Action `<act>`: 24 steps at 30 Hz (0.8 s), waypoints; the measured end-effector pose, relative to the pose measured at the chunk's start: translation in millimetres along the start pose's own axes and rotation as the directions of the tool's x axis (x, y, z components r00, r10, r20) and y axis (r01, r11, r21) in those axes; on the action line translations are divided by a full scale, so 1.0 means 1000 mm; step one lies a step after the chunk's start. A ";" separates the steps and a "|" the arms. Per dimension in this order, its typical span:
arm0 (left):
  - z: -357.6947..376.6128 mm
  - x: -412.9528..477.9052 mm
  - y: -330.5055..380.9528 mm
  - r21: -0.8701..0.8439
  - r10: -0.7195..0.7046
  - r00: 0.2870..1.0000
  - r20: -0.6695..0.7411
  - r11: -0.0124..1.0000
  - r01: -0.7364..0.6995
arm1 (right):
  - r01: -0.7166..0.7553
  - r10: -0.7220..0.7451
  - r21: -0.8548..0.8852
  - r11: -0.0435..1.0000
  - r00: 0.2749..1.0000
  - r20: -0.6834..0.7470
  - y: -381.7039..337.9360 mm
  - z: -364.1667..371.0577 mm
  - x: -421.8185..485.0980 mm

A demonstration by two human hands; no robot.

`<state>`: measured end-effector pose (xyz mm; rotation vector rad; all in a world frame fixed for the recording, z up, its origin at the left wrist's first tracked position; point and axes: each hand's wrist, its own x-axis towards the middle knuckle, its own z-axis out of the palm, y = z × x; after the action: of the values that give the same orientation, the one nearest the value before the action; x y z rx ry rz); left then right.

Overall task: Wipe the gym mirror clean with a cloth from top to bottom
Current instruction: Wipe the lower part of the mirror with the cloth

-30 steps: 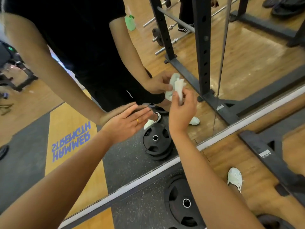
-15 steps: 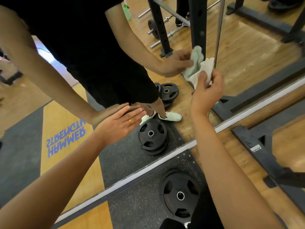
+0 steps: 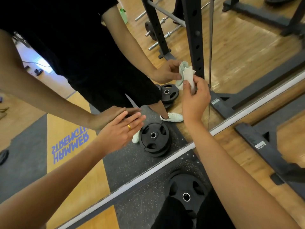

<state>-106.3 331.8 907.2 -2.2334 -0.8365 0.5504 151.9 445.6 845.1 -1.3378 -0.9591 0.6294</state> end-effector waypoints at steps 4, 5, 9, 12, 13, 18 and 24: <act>-0.014 0.006 0.000 -0.041 -0.058 0.985 -0.163 0.998 0.052 | 0.015 -0.015 -0.002 1.000 1.000 -0.022 0.000 0.004 -0.004; -0.014 0.005 -0.003 -0.019 -0.051 0.987 -0.154 0.999 0.048 | 0.015 -0.015 -0.010 1.000 1.000 -0.026 0.002 0.005 -0.005; 0.000 0.002 -0.014 0.112 0.012 1.000 -0.024 0.994 -0.009 | -0.040 0.040 0.003 0.999 0.999 0.030 0.023 0.008 -0.035; 0.005 0.006 -0.009 0.127 -0.017 1.000 -0.017 0.992 0.019 | -0.042 0.056 -0.070 0.997 0.974 0.217 0.054 0.010 -0.072; 0.006 0.007 -0.009 0.140 -0.024 0.999 -0.034 0.990 0.028 | -0.023 0.050 -0.101 0.995 0.958 0.283 0.062 0.008 -0.080; 0.010 0.008 -0.010 0.191 -0.029 0.992 -0.124 0.980 0.053 | -0.101 0.115 -0.093 0.990 0.981 0.157 0.068 -0.020 -0.070; 0.012 0.008 -0.008 0.239 -0.033 0.997 -0.066 0.970 0.048 | -0.203 0.208 0.066 0.977 0.975 -0.075 0.080 -0.027 0.007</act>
<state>-111.4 347.2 903.8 -1.9979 -0.7400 0.5307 189.6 450.2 769.7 -1.4112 -0.7367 0.7481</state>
